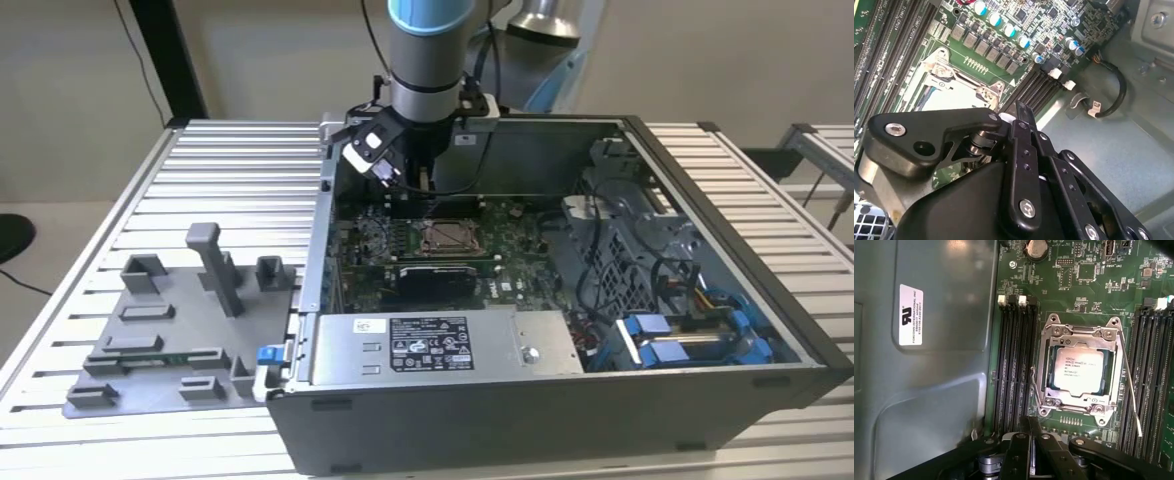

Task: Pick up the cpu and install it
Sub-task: 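Close the cpu cover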

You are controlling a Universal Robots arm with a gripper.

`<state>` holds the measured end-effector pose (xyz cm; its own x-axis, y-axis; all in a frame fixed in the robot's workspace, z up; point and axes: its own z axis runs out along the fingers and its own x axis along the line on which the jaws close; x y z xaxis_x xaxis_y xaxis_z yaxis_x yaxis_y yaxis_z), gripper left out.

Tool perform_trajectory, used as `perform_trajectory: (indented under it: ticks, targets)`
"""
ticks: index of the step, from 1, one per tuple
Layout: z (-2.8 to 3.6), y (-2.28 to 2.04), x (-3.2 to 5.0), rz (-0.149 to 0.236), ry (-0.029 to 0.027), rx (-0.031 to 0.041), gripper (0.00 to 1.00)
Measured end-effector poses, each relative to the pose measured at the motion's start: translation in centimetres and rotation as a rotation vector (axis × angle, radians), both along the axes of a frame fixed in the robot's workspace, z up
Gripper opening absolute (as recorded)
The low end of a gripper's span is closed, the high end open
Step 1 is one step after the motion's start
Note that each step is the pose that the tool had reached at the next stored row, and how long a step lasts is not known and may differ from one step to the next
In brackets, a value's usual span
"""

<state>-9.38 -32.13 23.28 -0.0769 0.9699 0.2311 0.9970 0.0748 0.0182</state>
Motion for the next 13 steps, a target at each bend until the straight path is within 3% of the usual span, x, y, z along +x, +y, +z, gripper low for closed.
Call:
perform_trajectory:
  ticks: [3,7,9,13]
  targets:
    - [-0.18,0.0,-0.02,0.0,-0.0079,0.005,0.0]
    - [-0.5,0.01,-0.02,0.0,-0.0176,0.0219,0.0]
    - [-0.66,0.01,-0.02,0.0,-0.0191,0.0254,0.0]
    - [-0.79,0.0,-0.02,0.0,-0.0187,0.0245,0.0]
